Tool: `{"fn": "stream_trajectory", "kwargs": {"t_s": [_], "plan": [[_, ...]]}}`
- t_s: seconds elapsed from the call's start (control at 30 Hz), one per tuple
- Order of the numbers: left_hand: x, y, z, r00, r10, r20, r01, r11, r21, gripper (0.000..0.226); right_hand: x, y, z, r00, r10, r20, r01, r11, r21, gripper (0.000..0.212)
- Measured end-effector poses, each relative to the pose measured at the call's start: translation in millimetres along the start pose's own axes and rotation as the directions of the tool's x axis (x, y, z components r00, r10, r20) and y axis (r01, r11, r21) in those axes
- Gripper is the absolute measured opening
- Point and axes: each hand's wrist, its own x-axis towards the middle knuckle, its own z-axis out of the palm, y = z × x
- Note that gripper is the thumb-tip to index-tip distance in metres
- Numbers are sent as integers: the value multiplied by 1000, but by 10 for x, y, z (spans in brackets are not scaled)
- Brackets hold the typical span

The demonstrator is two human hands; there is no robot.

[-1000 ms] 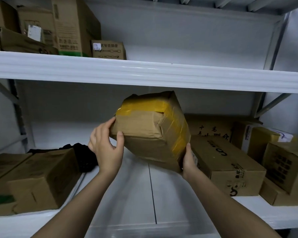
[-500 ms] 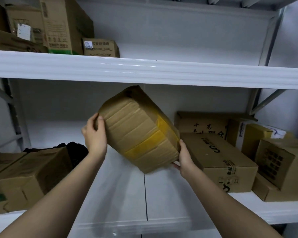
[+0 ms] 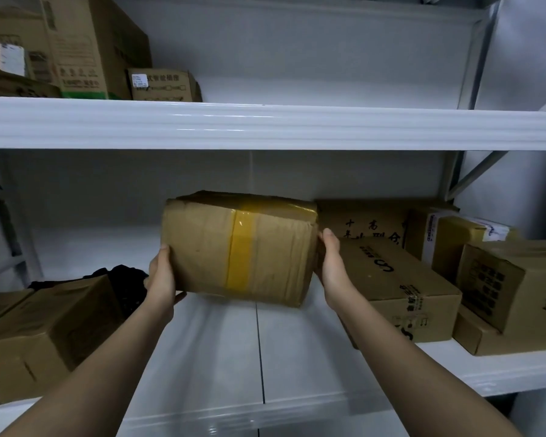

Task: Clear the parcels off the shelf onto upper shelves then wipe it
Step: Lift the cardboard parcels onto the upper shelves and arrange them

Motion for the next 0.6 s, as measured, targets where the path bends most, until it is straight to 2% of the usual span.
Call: {"fn": "stream_trajectory", "kwargs": {"t_s": [0.1,0.23,0.4,0.5,0.6], "plan": [[-4,-68,9,997,-58,51,57,998,4,65,-34,-101,12,991,-119,53,121,993,-18,41],[-45,-136,9,973,-204,106,206,978,-9,76,-9,-111,-4,957,-272,97,286,944,-168,41],[-72,-222,-9,932,-328,157,341,938,-66,75,-10,-60,2,873,-479,93,483,819,-310,47],[-68,-276,-20,916,-344,206,368,925,-97,74,-43,-59,32,883,-469,26,454,838,-303,52],[-62,-324,-40,904,-357,234,384,920,-81,73,-82,-52,55,950,-312,-11,304,930,-206,80]]}}
